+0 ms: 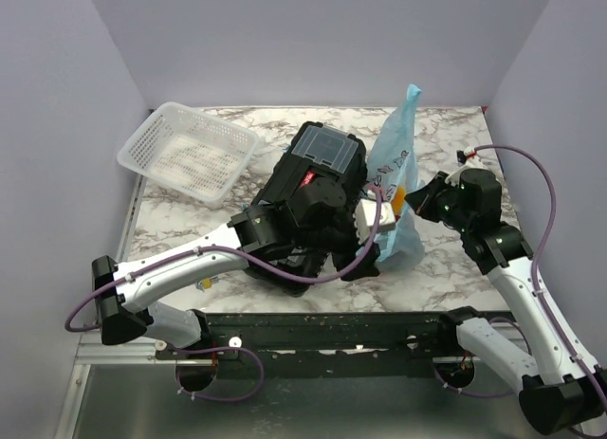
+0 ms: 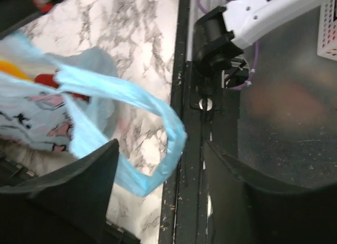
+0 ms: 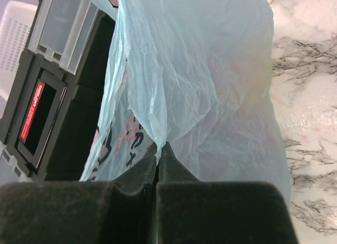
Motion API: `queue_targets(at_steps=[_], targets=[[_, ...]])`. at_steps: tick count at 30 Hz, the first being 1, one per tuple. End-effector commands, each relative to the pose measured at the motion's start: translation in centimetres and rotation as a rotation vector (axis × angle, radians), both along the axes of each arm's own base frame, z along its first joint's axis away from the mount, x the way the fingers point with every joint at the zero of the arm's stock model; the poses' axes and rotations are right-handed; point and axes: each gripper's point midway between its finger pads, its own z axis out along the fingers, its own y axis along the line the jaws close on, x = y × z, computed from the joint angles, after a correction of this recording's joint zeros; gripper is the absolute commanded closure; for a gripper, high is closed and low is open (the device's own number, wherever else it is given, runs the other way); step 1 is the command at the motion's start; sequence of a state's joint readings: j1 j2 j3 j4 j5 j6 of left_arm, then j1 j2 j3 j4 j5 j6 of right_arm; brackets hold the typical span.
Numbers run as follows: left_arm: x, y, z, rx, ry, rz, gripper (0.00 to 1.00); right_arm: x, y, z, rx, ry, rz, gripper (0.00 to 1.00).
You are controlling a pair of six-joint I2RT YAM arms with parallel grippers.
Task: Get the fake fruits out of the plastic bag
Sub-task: Adjust the plastic bag at the center of the board.
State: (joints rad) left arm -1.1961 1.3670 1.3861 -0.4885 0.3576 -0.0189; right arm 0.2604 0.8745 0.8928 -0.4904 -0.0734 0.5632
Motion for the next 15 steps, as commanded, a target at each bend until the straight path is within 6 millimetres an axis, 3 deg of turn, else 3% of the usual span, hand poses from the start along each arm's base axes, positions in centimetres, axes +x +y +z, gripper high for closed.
queue_targets(at_steps=[1, 9, 11, 15], targets=[[1.5, 2.1, 4.4, -0.106, 0.058, 0.033, 0.29, -0.6, 0.0, 0.4, -0.006, -0.056, 0.032, 0.99], [6.7, 2.6, 9.1, -0.308, 0.220, 0.194, 0.10, -1.5, -0.2, 1.1, -0.009, -0.096, 0.039, 0.99], [8.0, 2.4, 9.7, -0.336, 0.241, 0.247, 0.09, -1.6, -0.2, 1.5, -0.008, -0.108, 0.043, 0.99], [10.9, 0.7, 8.6, -0.287, 0.275, 0.340, 0.11, -2.0, -0.2, 2.5, 0.000, -0.131, 0.046, 0.99]])
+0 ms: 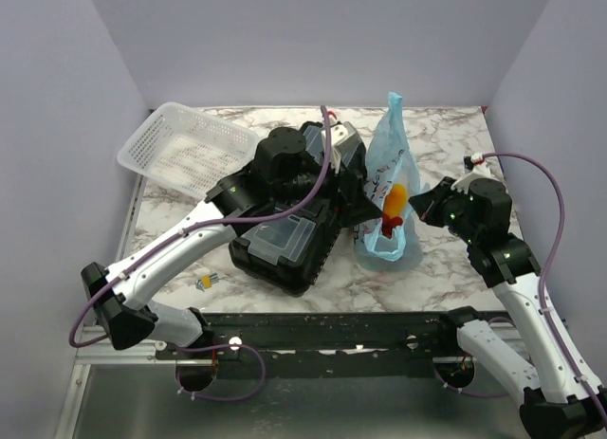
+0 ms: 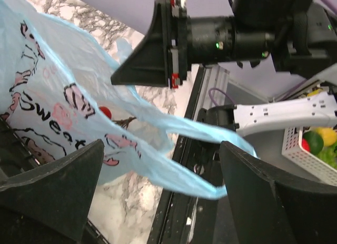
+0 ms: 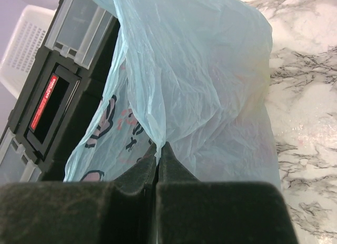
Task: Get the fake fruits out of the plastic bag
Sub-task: Adjust the plastic bag at the center of the board.
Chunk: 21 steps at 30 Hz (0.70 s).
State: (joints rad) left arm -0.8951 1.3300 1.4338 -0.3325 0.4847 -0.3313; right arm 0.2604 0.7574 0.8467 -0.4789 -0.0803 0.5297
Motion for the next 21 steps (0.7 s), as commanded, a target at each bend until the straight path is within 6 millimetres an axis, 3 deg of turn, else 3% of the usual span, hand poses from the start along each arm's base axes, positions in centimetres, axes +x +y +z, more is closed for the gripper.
queue_targets(at_steps=[1, 7, 13, 18, 21], targets=[[2.8, -2.5, 0.4, -0.018, 0.080, 0.082, 0.11, -0.4, 0.2, 1.4, 0.003, -0.047, 0.026, 0.99], [6.7, -4.9, -2.5, 0.050, 0.072, 0.236, 0.02, -0.7, 0.2, 2.0, 0.011, -0.058, 0.028, 0.99], [9.6, -5.9, -5.9, 0.163, 0.043, 0.372, 0.08, -1.1, 0.1, 2.8, 0.026, -0.077, 0.027, 0.99], [10.9, -7.0, -8.0, 0.208, 0.000, 0.370, 0.30, -1.5, -0.2, 3.1, 0.041, -0.075, 0.003, 0.99], [11.0, -7.8, -8.4, 0.228, -0.010, 0.330, 0.57, -1.7, -0.9, 3.5, 0.048, -0.085, -0.039, 0.99]])
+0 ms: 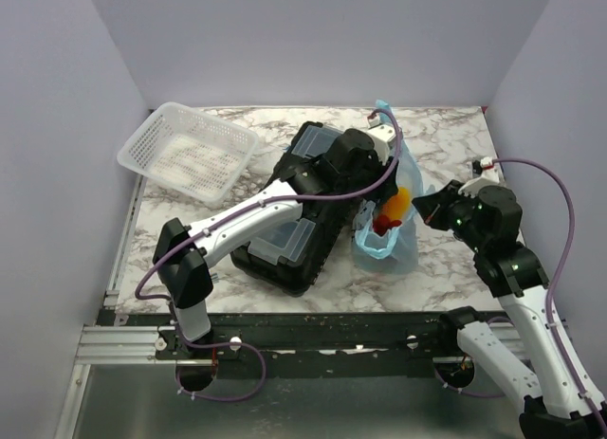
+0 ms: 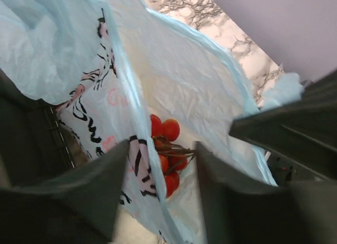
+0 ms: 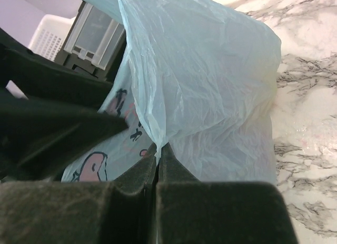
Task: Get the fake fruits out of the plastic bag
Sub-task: Adjust the plastic bag at the center of the board.
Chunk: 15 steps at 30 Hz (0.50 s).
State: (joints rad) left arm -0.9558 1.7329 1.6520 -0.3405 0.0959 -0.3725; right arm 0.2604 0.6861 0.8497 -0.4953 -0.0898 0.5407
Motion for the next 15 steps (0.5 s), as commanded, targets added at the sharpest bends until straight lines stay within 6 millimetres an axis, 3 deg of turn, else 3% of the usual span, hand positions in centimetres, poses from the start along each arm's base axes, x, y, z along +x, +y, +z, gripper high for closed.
queue_targets(at_steps=[1, 3, 5, 8, 13, 15], targets=[[1.5, -0.8, 0.7, 0.026, -0.069, -0.006, 0.65, -0.4, -1.3, 2.0, 0.022, -0.035, -0.077, 0.99], [1.6, -1.0, 1.5, 0.019, -0.091, -0.018, 0.92, -0.2, -2.8, 2.0, 0.016, -0.013, -0.175, 0.99], [1.8, -1.1, 2.8, 0.010, -0.117, -0.026, 1.00, 0.0, -4.2, 1.9, 0.003, 0.016, -0.264, 0.99], [1.9, -0.9, 6.2, -0.026, -0.167, -0.020, 1.00, 0.7, -7.0, 1.9, -0.075, 0.060, -0.420, 0.99], [2.8, 1.4, 8.6, -0.045, -0.203, 0.096, 1.00, 1.7, -10.2, 3.1, -0.229, 0.084, -0.566, 0.99], [2.9, 2.4, 8.9, -0.047, -0.209, 0.132, 1.00, 1.9, -11.0, 4.8, -0.256, 0.056, -0.599, 0.99]])
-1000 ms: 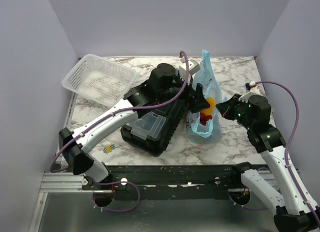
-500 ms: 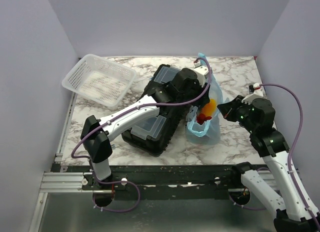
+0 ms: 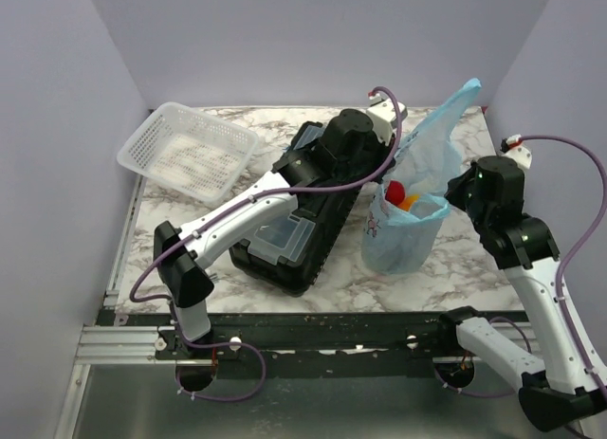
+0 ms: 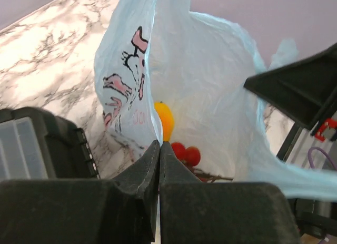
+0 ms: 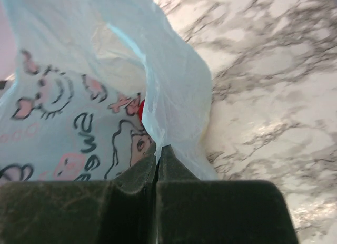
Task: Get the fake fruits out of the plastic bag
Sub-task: Adjust the plastic bag at the center of the board.
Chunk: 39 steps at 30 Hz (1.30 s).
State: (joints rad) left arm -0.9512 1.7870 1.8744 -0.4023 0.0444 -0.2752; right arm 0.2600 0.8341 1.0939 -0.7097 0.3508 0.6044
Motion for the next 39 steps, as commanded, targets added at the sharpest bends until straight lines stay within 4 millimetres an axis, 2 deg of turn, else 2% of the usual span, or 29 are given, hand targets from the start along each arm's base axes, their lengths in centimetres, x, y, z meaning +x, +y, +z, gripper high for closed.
queue_targets(at_steps=[1, 4, 7, 9, 13, 17, 21, 22, 24, 27, 32, 36, 39], targets=[[0.6, 3.5, 2.9, -0.027, -0.056, 0.130, 1.00, -0.2, -3.9, 3.0, -0.138, -0.022, -0.165, 0.99], [0.9, 5.0, 1.6, 0.004, -0.053, 0.180, 1.00, -0.6, -4.3, 4.9, -0.172, -0.067, -0.156, 0.99], [1.3, 6.7, -1.5, 0.048, -0.006, 0.231, 1.00, -1.5, -4.3, 4.7, -0.189, -0.065, -0.130, 0.99], [1.4, 7.7, -4.0, 0.063, 0.059, 0.244, 1.00, -2.0, -3.6, 3.1, -0.171, -0.043, -0.082, 0.99], [0.3, 9.0, -7.1, 0.071, 0.141, 0.205, 1.00, -3.2, -2.6, -0.5, -0.115, 0.020, -0.040, 0.99], [-1.5, 9.7, -7.7, 0.070, 0.168, 0.155, 1.00, -3.8, -2.2, -1.8, -0.100, 0.033, -0.016, 0.99], [-2.4, 9.9, -6.0, 0.064, 0.153, 0.106, 1.00, -3.7, -2.0, -1.1, -0.104, 0.000, 0.007, 0.99], [-2.3, 10.0, -5.4, 0.064, 0.145, 0.105, 0.97, -3.6, -1.8, -0.8, -0.103, -0.008, 0.019, 0.99], [-2.4, 10.0, -4.0, 0.057, 0.125, 0.087, 0.82, -3.4, -1.2, -0.4, -0.098, -0.021, 0.053, 0.99], [-3.6, 9.2, -1.3, 0.010, 0.109, 0.000, 0.59, -3.1, -0.4, 0.1, -0.084, -0.036, 0.097, 0.99], [-7.6, 7.3, 3.4, -0.149, 0.110, -0.234, 0.29, -3.3, -0.1, 0.4, -0.077, -0.044, 0.115, 0.99], [-11.6, 6.4, 6.9, -0.274, 0.113, -0.452, 0.24, -3.5, 0.4, 0.2, -0.062, -0.037, 0.137, 0.99], [-13.5, 5.4, 8.0, -0.319, 0.128, -0.558, 0.23, -3.6, 0.8, 0.0, -0.047, -0.032, 0.156, 0.99]])
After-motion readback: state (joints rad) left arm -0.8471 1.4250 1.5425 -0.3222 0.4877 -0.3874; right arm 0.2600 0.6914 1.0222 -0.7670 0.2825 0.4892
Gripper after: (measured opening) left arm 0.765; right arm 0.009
